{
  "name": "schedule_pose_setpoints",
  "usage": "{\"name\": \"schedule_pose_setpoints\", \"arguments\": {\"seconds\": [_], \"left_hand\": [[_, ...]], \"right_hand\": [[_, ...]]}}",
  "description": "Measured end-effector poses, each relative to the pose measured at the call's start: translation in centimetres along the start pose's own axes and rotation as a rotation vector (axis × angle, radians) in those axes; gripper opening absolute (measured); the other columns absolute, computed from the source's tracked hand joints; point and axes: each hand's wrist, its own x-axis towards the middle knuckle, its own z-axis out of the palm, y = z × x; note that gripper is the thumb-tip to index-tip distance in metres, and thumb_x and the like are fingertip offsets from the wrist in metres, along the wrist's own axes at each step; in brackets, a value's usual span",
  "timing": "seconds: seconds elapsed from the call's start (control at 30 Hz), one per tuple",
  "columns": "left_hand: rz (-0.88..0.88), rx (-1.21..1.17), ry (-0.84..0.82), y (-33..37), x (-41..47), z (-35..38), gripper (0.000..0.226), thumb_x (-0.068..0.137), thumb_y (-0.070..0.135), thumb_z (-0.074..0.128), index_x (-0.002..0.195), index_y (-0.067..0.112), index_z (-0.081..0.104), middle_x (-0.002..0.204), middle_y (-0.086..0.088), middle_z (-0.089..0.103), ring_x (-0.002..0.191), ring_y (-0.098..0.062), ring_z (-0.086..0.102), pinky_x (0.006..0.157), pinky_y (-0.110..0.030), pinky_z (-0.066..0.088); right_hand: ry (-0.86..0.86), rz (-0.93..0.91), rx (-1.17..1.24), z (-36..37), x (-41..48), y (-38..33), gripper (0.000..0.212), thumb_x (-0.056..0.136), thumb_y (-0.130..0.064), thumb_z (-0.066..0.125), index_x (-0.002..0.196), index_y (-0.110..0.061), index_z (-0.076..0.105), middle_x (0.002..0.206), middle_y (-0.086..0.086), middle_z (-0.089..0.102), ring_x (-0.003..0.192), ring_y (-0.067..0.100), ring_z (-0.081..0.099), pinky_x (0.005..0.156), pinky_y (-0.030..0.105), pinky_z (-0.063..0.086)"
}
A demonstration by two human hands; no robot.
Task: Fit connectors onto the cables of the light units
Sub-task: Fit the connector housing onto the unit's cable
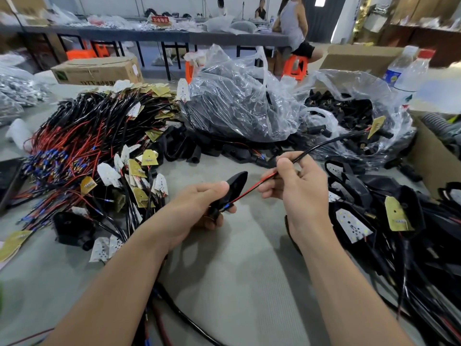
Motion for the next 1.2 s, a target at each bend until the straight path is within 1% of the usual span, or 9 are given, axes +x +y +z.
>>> {"name": "schedule_pose_setpoints", "arguments": {"seconds": [0.17,0.27,0.37,0.53,0.7,0.87,1.0,1.1,1.2], "left_hand": [[-0.002,0.001,-0.074,0.1,-0.4,0.1,0.039,0.1,0.047,0.054,0.108,0.015,0.074,0.102,-0.014,0.077,0.063,-0.015,0.062,0.053,-0.022,0.049],[0.001,-0.066,-0.109,0.4,-0.5,0.3,0.042,0.094,0.051,0.053,0.099,0.014,0.073,0.097,-0.015,0.077,0.058,-0.016,0.059,0.049,-0.021,0.043],[-0.011,-0.077,-0.073,0.4,-0.4,0.3,0.042,0.103,0.046,0.048,0.103,0.01,0.071,0.096,-0.015,0.077,0.057,-0.017,0.057,0.048,-0.022,0.041],[-0.026,-0.011,-0.004,0.0,0.0,0.1,0.038,0.101,0.044,0.054,0.113,0.013,0.073,0.102,-0.009,0.079,0.061,-0.011,0.058,0.053,-0.02,0.046],[0.002,-0.009,0.065,-0.3,0.4,0.1,0.03,0.098,0.043,0.062,0.101,0.018,0.078,0.099,-0.007,0.079,0.058,-0.011,0.057,0.051,-0.021,0.046],[0.016,0.039,0.082,-0.4,0.3,0.4,0.023,0.097,0.04,0.065,0.087,0.027,0.081,0.099,-0.007,0.078,0.06,-0.011,0.059,0.056,-0.024,0.051],[0.034,0.047,0.071,-0.2,0.1,0.6,0.025,0.098,0.037,0.065,0.094,0.018,0.079,0.099,-0.008,0.077,0.063,-0.013,0.059,0.06,-0.027,0.051],[0.061,0.07,0.006,0.0,-0.3,0.9,0.021,0.099,0.033,0.063,0.102,0.019,0.078,0.098,-0.005,0.076,0.066,-0.011,0.06,0.06,-0.022,0.051],[0.072,0.068,-0.035,0.2,-0.6,1.0,0.022,0.1,0.033,0.061,0.107,0.02,0.077,0.103,-0.009,0.076,0.071,-0.014,0.063,0.063,-0.022,0.053]], "right_hand": [[0.04,0.013,-0.009,-0.4,0.2,0.5,0.015,0.101,-0.003,0.046,0.097,-0.01,0.058,0.063,0.01,0.07,0.053,0.027,0.069,0.053,0.031,0.057],[0.061,0.011,-0.047,-0.5,0.3,0.5,0.016,0.098,0.0,0.048,0.093,-0.01,0.06,0.061,0.009,0.069,0.053,0.027,0.069,0.054,0.031,0.057],[0.045,0.003,-0.072,-0.6,0.2,0.4,0.018,0.095,0.003,0.049,0.089,-0.01,0.059,0.059,0.008,0.068,0.052,0.027,0.068,0.054,0.032,0.057],[0.034,-0.015,-0.149,-0.6,0.2,0.4,0.014,0.095,0.004,0.052,0.091,-0.006,0.062,0.06,0.009,0.068,0.053,0.028,0.069,0.054,0.033,0.059],[-0.016,0.035,-0.095,-0.5,0.1,0.3,0.017,0.096,0.003,0.052,0.091,-0.01,0.061,0.063,0.01,0.069,0.055,0.027,0.07,0.055,0.032,0.058],[-0.065,0.116,0.022,-0.3,-0.1,-0.1,0.018,0.099,0.003,0.052,0.091,-0.012,0.06,0.065,0.011,0.07,0.054,0.023,0.069,0.053,0.028,0.057],[-0.068,0.193,0.123,-0.3,-0.1,-0.4,0.017,0.101,0.002,0.052,0.092,-0.011,0.058,0.067,0.013,0.07,0.053,0.021,0.069,0.053,0.026,0.056],[-0.022,0.207,0.175,-0.3,-0.1,-0.3,0.015,0.102,0.001,0.052,0.094,-0.009,0.058,0.067,0.013,0.07,0.055,0.021,0.07,0.054,0.026,0.058],[0.029,0.184,0.179,-0.4,0.0,-0.3,0.014,0.101,0.002,0.052,0.093,-0.007,0.059,0.068,0.012,0.07,0.057,0.021,0.07,0.056,0.026,0.058]]}}
